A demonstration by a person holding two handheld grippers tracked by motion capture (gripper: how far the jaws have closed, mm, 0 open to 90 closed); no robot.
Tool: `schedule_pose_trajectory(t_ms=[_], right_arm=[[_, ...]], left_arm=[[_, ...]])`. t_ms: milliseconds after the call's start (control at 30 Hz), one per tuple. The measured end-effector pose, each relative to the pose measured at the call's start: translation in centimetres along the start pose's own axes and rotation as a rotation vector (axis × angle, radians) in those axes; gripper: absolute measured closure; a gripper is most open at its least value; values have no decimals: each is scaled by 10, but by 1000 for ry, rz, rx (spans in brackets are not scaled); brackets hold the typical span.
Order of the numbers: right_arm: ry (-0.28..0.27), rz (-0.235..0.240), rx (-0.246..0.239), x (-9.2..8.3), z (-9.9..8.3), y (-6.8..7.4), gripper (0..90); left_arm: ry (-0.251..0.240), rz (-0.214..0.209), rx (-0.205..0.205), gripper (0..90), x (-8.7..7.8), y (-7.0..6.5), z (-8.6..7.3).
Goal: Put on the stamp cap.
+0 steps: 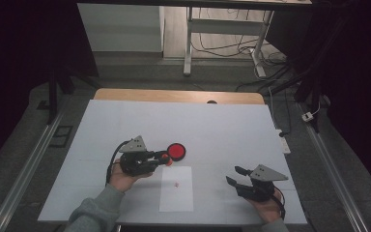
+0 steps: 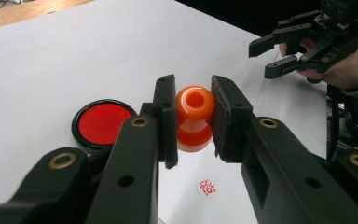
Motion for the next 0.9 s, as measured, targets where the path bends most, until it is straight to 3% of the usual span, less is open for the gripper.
schedule_pose_trajectory(t_ms=[333, 900], right_arm=[[33, -21, 23, -7, -14, -13, 461], [34, -13, 30, -5, -12, -13, 457]], left_arm=[[-12, 50, -22, 724, -12, 15, 0], [-26, 93, -39, 724, -21, 27, -1]])
Point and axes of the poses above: each handheld gripper's, and its own axes: x roughly forward along the jaws, z roughly out of its top, y roughly to its left, the point moved 5 cm from there along x, roughly forward along the jaws, and after that the axes turned 4 degrees about y, right-handed, at the moved point
